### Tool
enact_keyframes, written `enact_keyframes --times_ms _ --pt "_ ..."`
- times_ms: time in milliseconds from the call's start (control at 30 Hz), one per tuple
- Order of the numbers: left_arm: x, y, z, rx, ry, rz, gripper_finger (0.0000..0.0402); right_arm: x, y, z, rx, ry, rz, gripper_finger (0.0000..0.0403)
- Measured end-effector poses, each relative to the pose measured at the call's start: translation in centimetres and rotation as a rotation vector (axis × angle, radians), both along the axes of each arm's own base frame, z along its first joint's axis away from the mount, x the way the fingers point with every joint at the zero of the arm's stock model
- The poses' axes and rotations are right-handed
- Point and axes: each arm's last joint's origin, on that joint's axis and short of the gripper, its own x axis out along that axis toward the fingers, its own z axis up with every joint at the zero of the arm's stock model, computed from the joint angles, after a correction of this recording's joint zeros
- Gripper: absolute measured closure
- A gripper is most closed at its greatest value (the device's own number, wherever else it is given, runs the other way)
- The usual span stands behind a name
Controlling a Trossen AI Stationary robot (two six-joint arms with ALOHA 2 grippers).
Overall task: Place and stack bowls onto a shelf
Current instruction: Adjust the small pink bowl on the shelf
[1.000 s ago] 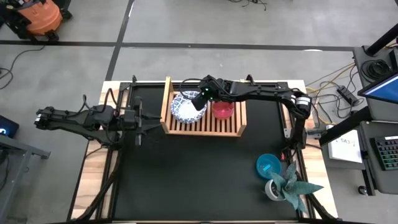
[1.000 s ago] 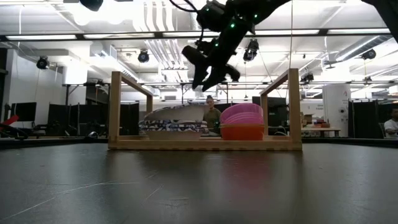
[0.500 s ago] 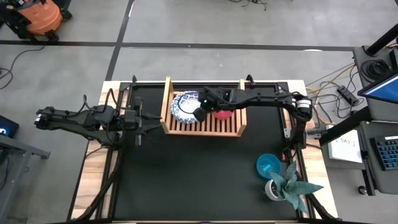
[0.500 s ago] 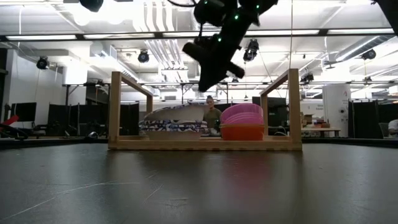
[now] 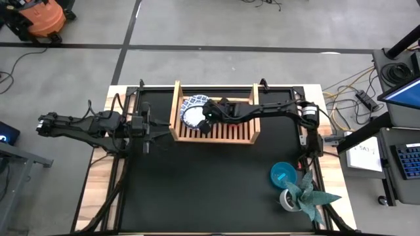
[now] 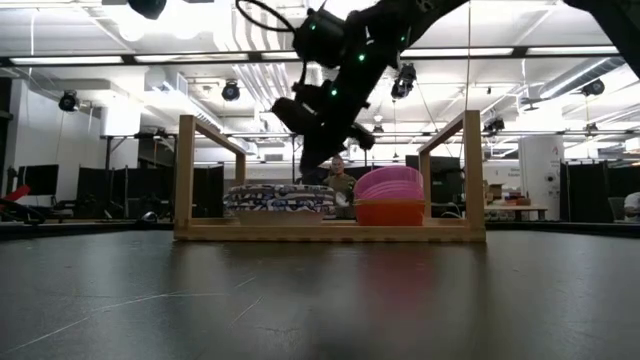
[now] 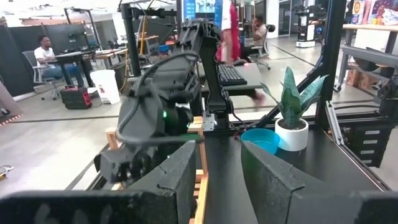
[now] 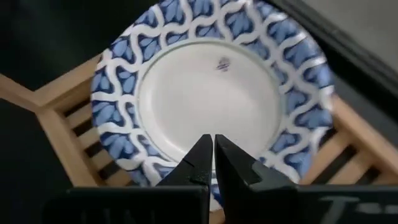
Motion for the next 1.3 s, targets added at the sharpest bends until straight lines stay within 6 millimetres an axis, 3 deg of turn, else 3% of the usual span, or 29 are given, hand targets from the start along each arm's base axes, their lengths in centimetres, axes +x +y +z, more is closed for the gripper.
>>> enact_keyframes --times_ms 167,367,800,1300 --pt "0.0 0.0 -0.2 -0.002 0.024 0.0 0.029 -2.4 -0.3 2.5 -0.064 0.081 -0.105 0.0394" --pt "0.1 0.0 -0.3 -0.001 0.029 0.0 0.029 -4.6 -0.1 2.0 -0.048 0.235 -0.246 0.0394" --pt "0.2 0.0 -0.3 0.0 0.03 0.0 0.029 -5.1 1.2 -1.0 -0.011 0.23 -0.292 0.0394" --pt "0.2 0.0 -0.3 0.0 0.032 0.0 0.029 -4.9 2.7 -0.7 0.003 0.213 -0.287 0.0394"
